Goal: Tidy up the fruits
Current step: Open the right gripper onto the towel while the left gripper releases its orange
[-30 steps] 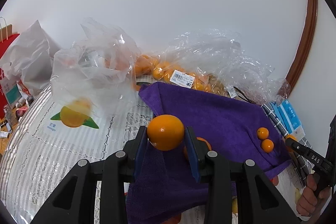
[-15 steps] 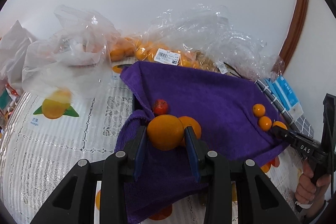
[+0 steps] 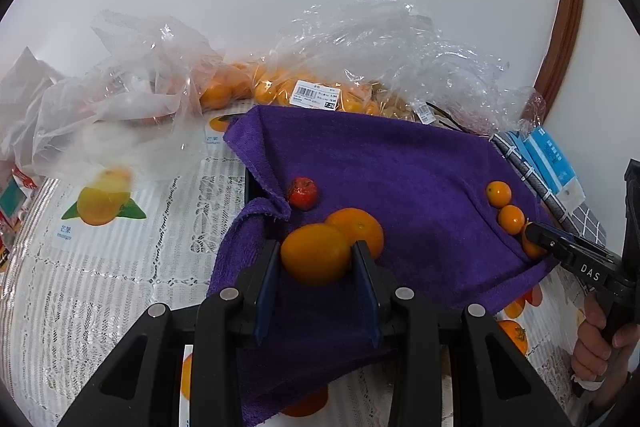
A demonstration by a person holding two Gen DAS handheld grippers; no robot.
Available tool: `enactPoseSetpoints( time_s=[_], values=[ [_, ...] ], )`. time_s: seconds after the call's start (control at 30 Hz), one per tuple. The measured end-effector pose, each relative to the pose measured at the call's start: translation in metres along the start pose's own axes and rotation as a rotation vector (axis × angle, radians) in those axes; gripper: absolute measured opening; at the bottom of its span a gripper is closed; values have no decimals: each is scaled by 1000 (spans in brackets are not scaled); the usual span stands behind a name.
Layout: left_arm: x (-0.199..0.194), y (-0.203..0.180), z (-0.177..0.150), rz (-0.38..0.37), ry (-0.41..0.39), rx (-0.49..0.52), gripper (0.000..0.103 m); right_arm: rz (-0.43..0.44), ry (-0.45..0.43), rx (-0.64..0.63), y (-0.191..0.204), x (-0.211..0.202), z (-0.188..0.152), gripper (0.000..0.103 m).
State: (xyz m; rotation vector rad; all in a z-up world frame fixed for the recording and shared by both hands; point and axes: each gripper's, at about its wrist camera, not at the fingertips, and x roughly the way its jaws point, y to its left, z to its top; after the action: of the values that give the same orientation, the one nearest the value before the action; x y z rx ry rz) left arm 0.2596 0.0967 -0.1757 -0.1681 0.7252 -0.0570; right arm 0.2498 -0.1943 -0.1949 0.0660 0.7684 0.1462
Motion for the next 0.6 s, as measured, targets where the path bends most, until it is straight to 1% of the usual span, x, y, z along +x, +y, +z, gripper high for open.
enactPoseSetpoints(
  time_s=[0.03, 0.1, 0.13, 0.2, 0.27, 0.33, 0.37, 0.43, 0.53, 0.6],
  values=[
    [0, 1, 0, -4, 1, -5, 34, -4, -1, -2, 1, -1, 0, 41],
    [0, 2, 0, -12, 0, -12, 34, -5, -9, -10, 2, -3, -1, 51],
    [0, 2, 0, -15, 0, -16, 35, 0, -22, -15, 3, -5, -1, 53],
    [0, 2, 0, -21, 0, -18, 35, 7, -55, -27, 6, -11, -2, 63],
    [0, 3, 1, -29, 1, -23, 37, 13, -100, -25, 7, -18, -3, 68],
    [-3, 3, 2, -40, -11, -29, 44, 12, -125, -24, 7, -23, -4, 68],
    [-5, 3, 2, -41, -24, -29, 45, 6, -133, -23, 6, -24, -4, 68],
    [-11, 3, 3, -30, -54, -28, 53, -4, -145, -16, 6, -28, -3, 68],
    [-21, 4, 6, 1, -104, -34, 59, -36, -152, -7, 5, -34, -1, 68],
    [-27, 5, 7, 2, -129, -37, 62, -74, -163, 1, 7, -45, -1, 68]
  ],
)
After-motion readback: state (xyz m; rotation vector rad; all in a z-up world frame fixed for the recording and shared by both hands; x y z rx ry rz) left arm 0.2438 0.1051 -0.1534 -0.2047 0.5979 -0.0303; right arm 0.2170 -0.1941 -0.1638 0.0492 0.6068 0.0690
